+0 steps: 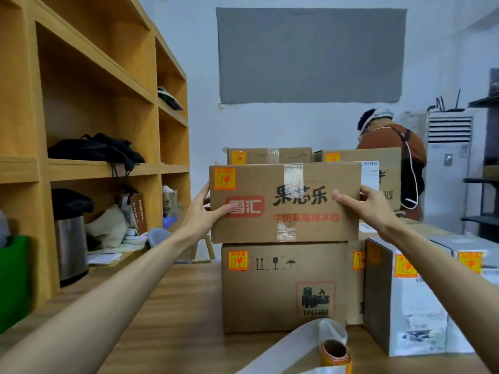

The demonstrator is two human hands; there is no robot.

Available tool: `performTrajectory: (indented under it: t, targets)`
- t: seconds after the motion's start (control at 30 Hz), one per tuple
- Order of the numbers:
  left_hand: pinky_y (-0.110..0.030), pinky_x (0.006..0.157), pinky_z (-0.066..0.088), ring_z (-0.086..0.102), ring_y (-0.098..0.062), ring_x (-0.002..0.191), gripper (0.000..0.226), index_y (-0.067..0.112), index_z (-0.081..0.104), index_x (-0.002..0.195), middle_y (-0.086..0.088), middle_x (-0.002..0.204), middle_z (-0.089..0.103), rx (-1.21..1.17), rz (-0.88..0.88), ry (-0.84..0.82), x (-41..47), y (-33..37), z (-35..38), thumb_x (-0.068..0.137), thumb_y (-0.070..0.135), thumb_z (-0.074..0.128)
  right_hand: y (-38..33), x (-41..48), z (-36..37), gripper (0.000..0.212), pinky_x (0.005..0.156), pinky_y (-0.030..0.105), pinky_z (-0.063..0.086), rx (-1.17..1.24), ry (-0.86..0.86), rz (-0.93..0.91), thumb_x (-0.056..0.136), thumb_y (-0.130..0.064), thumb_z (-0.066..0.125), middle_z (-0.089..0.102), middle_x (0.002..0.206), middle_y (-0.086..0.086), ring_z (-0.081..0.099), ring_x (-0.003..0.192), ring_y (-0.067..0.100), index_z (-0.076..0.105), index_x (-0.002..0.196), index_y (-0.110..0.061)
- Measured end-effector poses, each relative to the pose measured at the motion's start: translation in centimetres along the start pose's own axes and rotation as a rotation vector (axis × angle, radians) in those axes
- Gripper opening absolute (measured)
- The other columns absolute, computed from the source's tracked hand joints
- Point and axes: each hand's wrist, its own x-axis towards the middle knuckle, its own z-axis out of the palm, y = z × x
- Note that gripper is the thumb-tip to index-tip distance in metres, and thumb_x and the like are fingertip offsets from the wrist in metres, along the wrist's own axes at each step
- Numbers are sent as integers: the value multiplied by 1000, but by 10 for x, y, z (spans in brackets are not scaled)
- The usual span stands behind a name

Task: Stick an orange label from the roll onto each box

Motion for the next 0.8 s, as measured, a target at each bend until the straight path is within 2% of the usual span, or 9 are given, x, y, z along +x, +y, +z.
performTrajectory:
  t: [0.17,0.3,0.43,0.57,0.67,0.73,0.8]
  targets:
    - [-22,78,52,55,-11,120,81,36,40,149,4,134,60,-14,-5,17,5,-17,9,78,46,77,13,6,2,50,70,25,51,-61,-17,-28,82,-43,76,69,108,-2,66,96,12,62,120,-14]
    - [-10,70,46,55,2,103,68,38,41,142,7,130,58,2,-15,48,6,-22,12,84,38,75,18,11,7,50,73,23,53,-74,-4,-46,83,-42,75,69,108,-3,66,96,9,61,121,-13]
    - [-4,66,41,52,7,99,72,31,37,150,11,126,56,16,-22,57,7,-25,15,88,34,73,21,12,14,51,71,21,51,-98,14,-68,83,-46,73,67,107,-2,63,95,7,60,118,-11]
    - [-12,75,50,55,5,101,68,30,41,147,12,123,59,14,-23,43,8,-26,14,87,36,73,22,9,19,56,79,31,53,-151,60,-58,80,-54,71,65,110,0,63,99,15,59,116,-13]
    - [-12,79,51,57,2,105,68,30,42,146,14,120,61,3,-18,26,5,-29,16,86,37,73,22,3,21,50,75,27,51,-164,75,-67,82,-54,71,64,108,-2,62,100,16,57,112,-16]
    - [-20,88,52,57,-3,109,73,32,39,147,12,125,60,-4,-39,11,6,-26,16,82,43,72,20,1,21,52,74,26,51,-171,47,-45,81,-55,70,64,110,0,61,101,16,56,113,-17]
    - [-25,91,50,54,-10,119,81,32,33,151,7,134,56,-2,-58,-8,6,-24,11,81,46,73,15,0,18,61,80,31,53,-212,20,-27,80,-60,68,64,120,4,60,104,17,55,120,-16]
